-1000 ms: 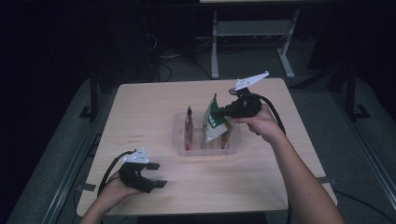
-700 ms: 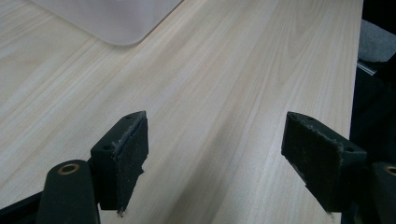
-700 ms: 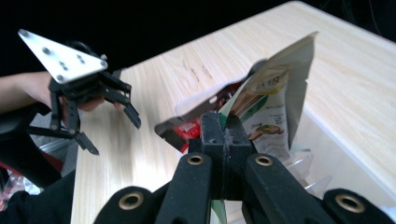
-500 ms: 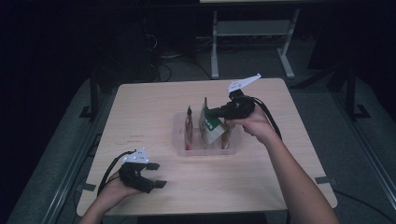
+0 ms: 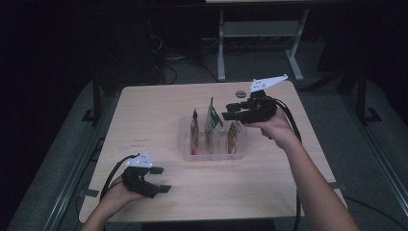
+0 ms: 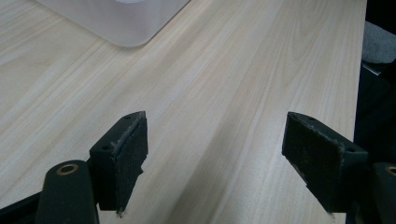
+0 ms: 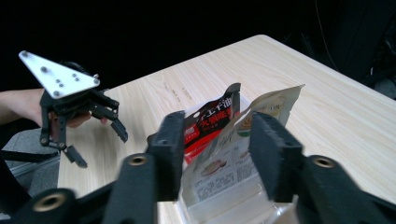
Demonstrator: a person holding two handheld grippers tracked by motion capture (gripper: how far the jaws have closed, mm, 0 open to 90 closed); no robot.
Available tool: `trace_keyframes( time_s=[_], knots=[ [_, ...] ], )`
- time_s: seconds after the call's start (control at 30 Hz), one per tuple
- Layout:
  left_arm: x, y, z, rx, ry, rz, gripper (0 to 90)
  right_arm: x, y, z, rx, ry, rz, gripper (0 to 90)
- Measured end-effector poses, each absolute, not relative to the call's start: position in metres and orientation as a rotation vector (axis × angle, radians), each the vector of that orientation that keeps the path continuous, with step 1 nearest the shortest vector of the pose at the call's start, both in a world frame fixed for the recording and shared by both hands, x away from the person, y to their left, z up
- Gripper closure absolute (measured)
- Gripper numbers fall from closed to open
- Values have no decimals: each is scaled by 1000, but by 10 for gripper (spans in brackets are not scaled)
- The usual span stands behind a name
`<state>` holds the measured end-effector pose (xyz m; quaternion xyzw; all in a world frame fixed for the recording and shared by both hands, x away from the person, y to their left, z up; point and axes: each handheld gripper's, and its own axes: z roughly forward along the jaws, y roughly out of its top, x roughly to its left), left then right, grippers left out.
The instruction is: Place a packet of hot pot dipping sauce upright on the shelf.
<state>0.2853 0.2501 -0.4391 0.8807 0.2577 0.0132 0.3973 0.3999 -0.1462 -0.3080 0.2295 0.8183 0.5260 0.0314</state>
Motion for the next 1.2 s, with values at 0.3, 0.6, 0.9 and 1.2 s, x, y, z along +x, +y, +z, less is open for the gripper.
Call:
trace_keyframes(
  time_s=[0.3,0.6,0.9,1.2],
  knots=[
    [289,252,-436,2227,654,41,217,374,-168,-312,701,2488,1584,417],
    [292,252,-433,2236,635,43,208,348,-193,-315,722,2437,1561,372],
    [291,256,-436,2249,631,53,195,329,-211,-335,769,2428,1513,359],
    [288,256,-436,2245,624,75,185,313,-225,-364,844,2414,1486,302]
  ],
)
